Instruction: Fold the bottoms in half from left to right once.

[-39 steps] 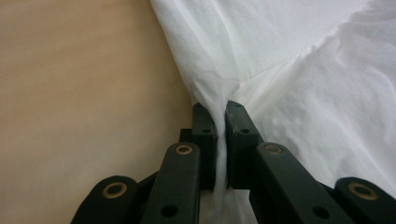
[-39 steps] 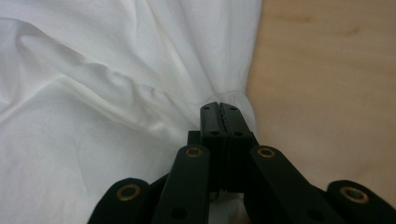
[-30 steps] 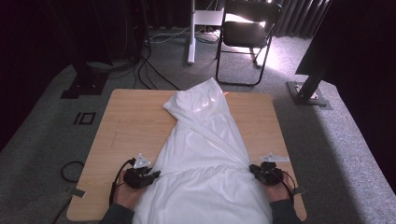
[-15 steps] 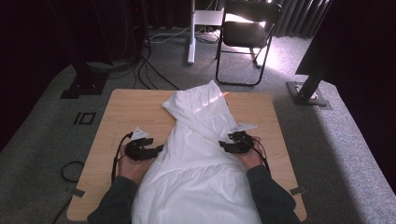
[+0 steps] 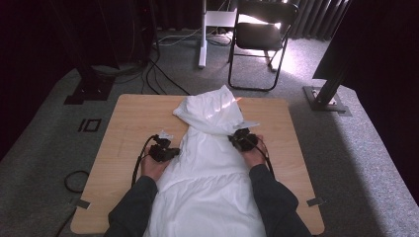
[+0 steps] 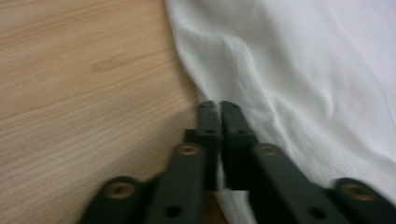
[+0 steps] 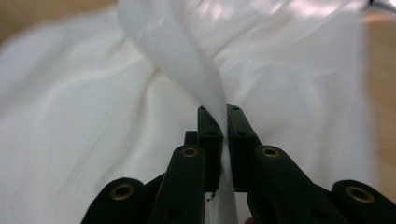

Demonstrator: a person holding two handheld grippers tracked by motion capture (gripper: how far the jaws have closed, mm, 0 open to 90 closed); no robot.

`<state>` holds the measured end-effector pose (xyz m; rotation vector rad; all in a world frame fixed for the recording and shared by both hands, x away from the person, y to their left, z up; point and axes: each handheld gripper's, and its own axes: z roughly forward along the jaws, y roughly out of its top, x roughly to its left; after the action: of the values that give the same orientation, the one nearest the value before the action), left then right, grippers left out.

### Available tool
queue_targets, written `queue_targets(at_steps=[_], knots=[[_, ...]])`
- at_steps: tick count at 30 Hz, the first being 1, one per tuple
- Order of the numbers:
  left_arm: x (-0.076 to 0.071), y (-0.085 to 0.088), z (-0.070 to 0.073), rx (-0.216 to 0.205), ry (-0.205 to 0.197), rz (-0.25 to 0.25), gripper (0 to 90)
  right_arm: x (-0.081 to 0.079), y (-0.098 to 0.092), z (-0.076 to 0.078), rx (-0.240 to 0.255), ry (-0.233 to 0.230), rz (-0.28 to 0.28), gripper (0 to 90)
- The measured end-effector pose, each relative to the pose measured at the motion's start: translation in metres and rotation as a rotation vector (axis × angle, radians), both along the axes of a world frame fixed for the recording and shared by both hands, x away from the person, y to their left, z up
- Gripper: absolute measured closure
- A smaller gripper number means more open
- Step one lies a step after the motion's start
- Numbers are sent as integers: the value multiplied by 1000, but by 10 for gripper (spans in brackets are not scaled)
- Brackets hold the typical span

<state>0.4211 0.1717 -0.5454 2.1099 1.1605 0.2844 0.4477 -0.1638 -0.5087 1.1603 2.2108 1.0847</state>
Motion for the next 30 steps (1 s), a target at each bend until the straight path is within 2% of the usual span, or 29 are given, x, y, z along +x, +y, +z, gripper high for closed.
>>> queue_targets(at_steps=[3,5,7,8,9,10,12,14,16,18,21,24,28,30], knots=[[-3,5,0,8,-5,10,900,-1,-32,25,73,-63,-84,875],[-5,6,0,6,-5,7,900,0,-54,33,119,-66,-129,871],[-7,6,0,16,-5,9,900,4,-71,29,126,-35,-161,861],[-7,6,0,16,-5,9,900,4,-71,29,126,-35,-161,861],[-8,7,0,17,-11,24,900,6,-77,22,129,-10,-174,870],[-8,8,0,9,-9,25,900,10,-82,3,78,36,-200,869],[-9,11,-2,-5,-15,34,900,14,-85,-16,95,90,-194,868],[-10,13,-3,-17,-20,47,900,14,-84,-30,99,119,-190,867],[-12,14,-3,-8,-29,51,900,14,-80,-41,87,142,-179,861],[-14,14,-2,13,-39,47,900,12,-77,-46,66,147,-176,853],[-21,17,-2,36,-53,40,900,5,-77,-47,74,144,-172,845],[-29,21,-2,43,-57,37,900,-7,-75,-47,47,130,-163,839],[-52,25,-3,56,-71,26,900,-32,-73,-47,19,129,-142,835],[-70,26,-3,85,-83,-1,900,-49,-71,-47,2,128,-126,834]])
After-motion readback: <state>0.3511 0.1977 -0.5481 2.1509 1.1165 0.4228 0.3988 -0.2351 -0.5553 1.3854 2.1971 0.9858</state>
